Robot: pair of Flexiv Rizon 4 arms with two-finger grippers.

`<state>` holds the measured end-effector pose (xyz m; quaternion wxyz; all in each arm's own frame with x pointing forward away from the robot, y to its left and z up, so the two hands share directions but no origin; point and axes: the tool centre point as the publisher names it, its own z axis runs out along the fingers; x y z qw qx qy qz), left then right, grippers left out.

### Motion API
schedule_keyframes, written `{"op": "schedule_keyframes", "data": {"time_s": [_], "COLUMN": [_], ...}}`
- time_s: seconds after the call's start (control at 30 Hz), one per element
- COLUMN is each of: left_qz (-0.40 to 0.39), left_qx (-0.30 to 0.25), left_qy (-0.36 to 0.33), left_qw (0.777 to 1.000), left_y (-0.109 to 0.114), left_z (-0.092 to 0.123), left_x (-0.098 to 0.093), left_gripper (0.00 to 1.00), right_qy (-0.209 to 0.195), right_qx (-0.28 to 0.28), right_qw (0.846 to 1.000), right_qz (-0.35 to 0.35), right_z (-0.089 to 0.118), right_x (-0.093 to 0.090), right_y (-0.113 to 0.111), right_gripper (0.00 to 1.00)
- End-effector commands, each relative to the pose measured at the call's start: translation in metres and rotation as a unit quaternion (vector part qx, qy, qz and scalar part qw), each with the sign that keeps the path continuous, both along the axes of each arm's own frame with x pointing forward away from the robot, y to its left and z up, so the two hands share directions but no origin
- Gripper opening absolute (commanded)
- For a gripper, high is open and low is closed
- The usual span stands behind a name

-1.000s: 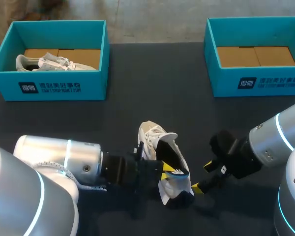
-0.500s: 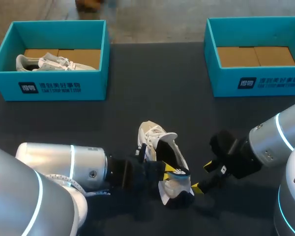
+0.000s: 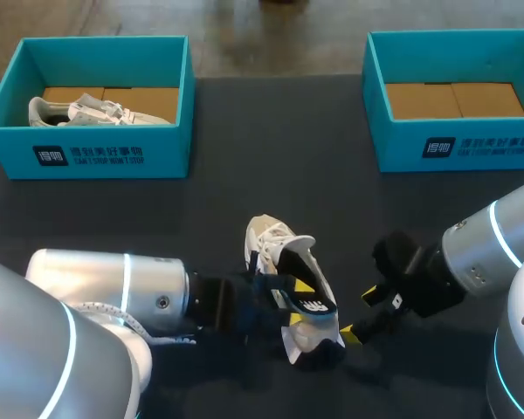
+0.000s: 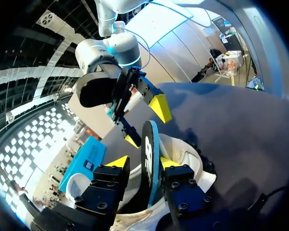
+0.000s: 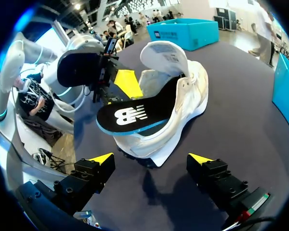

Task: Take the shoe out of the shoebox, open the shoe tongue, remove and reinsert the insole, then place the shoe into the shoebox

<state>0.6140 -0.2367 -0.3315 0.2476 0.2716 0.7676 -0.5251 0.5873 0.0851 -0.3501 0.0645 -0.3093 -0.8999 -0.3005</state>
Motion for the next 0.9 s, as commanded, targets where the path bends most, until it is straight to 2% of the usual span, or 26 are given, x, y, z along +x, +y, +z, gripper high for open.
{"op": "schedule_keyframes", "data": {"time_s": [0.03,0.3,0.33,0.4,0.9], "left_qz": [-0.010,-0.037,-0.040,-0.044,-0.025], "left_qx": [-0.008,-0.022,-0.021,-0.019,0.021], "left_qy": [0.003,0.013,0.013,0.014,-0.010], "left_qw": [1.000,0.999,0.999,0.999,0.999], "left_y": [0.012,0.004,0.002,0.000,-0.001], "left_z": [0.005,0.006,0.005,0.003,-0.011], "left_x": [-0.004,-0.008,-0.008,-0.007,0.005], "left_gripper": [0.30,0.22,0.17,0.00,0.00], "right_qy": [-0.001,-0.001,-0.001,-0.001,-0.001], "right_qx": [-0.001,-0.001,-0.001,-0.001,-0.001], "right_qw": [1.000,1.000,1.000,1.000,1.000], "right_qz": [-0.001,-0.001,-0.001,-0.001,-0.001], "right_z": [-0.001,-0.001,-0.001,-0.001,-0.001], "right_x": [-0.001,-0.001,-0.001,-0.001,-0.001], "right_y": [0.002,0.002,0.002,0.002,0.002], "right_gripper": [1.00,1.00,1.00,1.00,1.00]}}
